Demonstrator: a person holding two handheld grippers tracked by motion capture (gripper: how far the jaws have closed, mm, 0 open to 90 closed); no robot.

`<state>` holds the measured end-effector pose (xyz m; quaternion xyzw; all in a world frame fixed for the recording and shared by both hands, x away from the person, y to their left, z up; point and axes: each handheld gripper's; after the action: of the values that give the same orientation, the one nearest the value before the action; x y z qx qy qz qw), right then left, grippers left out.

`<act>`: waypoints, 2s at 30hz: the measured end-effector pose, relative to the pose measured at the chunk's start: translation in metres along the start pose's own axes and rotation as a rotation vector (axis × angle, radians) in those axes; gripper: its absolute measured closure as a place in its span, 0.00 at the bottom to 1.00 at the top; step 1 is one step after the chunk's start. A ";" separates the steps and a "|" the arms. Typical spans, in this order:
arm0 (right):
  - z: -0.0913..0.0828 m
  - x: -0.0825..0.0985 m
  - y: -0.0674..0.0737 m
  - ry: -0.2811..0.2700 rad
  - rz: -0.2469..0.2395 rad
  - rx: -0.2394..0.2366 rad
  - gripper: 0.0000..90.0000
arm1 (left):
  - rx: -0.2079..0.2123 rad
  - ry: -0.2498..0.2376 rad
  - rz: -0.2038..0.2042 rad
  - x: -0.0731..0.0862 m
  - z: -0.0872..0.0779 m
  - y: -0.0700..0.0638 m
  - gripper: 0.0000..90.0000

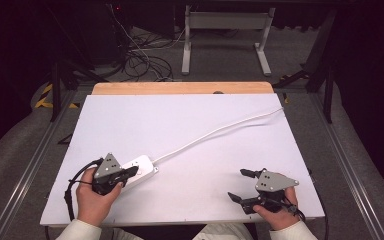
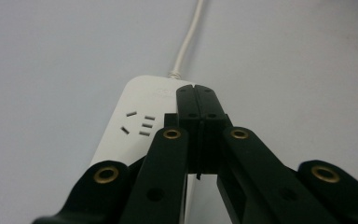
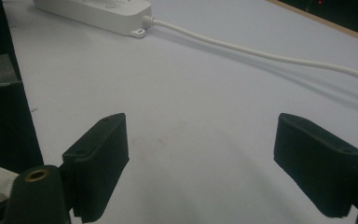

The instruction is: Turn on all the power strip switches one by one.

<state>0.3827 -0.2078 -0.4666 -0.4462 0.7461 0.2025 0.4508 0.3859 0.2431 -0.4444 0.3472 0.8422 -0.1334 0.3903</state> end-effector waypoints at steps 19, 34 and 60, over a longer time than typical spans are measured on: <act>-0.001 0.000 0.000 0.001 0.001 0.000 0.20 | -0.010 0.068 0.008 -0.001 0.023 0.003 1.00; -0.001 0.000 0.000 0.001 -0.002 -0.002 0.20 | -0.009 0.083 0.016 0.001 0.028 0.003 1.00; -0.001 0.000 0.001 -0.003 -0.011 -0.005 0.20 | 0.000 0.069 -0.005 0.004 0.030 0.005 1.00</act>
<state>0.3812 -0.2083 -0.4664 -0.4510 0.7426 0.2027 0.4517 0.4042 0.2342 -0.4669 0.3498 0.8559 -0.1224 0.3607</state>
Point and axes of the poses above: each handheld gripper's, and its own axes: z roughly forward along the jaws, x roughly out of its underside, y roughly to its left, and after that the axes turned 3 degrees about y, right-handed
